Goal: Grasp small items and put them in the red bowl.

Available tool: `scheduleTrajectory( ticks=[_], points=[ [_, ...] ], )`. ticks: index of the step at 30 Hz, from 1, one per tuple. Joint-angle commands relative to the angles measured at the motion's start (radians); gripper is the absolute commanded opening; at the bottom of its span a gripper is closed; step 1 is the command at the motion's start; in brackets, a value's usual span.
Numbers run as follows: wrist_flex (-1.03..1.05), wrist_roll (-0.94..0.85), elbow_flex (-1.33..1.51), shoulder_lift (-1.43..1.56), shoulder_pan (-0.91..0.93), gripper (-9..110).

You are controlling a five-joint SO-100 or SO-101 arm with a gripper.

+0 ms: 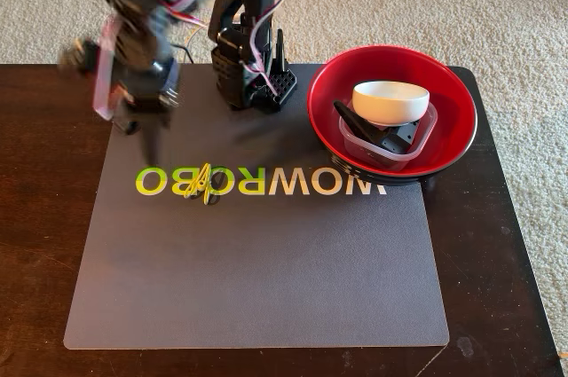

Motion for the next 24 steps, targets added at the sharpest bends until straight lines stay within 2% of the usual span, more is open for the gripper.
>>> scheduleTrajectory(
  ticks=[1, 5, 8, 17, 20, 24],
  points=[
    [0.003, 0.209, 0.048, 0.034, 0.238, 33],
    [-0.006, 0.571, 0.092, 0.066, 0.448, 31],
    [-0.014, 0.787, 0.081, 0.069, 0.535, 30],
    [-0.081, 1.132, 0.021, -0.037, 0.552, 29],
    [-0.186, 1.239, 0.018, -0.061, 0.572, 29],
    [-0.394, 1.307, 0.003, -0.238, 0.565, 29]
  ],
)
